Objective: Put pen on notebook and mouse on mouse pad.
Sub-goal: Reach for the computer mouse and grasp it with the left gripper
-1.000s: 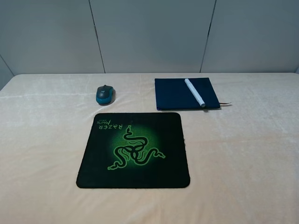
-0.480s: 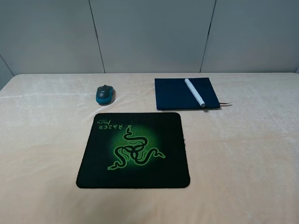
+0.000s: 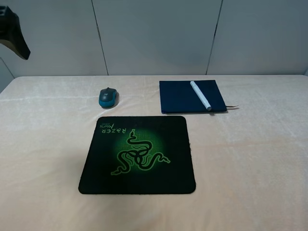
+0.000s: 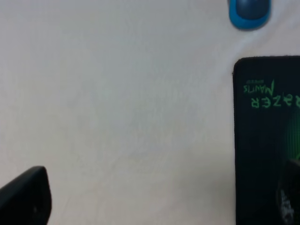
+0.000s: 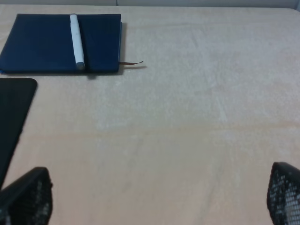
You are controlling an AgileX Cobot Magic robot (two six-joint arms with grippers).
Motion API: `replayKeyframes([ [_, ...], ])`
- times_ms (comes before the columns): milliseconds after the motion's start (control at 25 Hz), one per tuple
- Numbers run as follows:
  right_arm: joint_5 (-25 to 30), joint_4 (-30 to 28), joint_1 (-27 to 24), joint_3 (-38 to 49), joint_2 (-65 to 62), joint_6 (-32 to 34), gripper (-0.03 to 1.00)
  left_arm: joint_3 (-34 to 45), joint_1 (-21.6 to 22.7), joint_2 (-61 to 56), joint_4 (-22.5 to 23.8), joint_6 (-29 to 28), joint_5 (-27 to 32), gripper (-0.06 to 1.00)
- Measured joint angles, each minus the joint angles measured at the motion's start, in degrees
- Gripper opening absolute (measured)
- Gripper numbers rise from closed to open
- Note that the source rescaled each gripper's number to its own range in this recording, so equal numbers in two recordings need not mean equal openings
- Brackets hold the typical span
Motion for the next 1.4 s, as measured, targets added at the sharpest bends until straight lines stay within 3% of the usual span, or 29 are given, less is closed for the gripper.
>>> replayKeyframes([
  [320,0.00,0.00,0.00,0.00,0.00,0.00,1.00,-1.92,-1.05,9.08,-2.35,-0.54,-5.29,0.92],
  [880,0.00,0.00,0.00,0.00,0.00,0.00,1.00,-17.87,-10.80,29.29,-2.09,-6.60,-6.51,0.92],
  [1400,0.00,0.00,0.00,0.00,0.00,0.00,1.00,-25.25,-13.14,41.38,2.64,-13.23,-6.74,0.92],
])
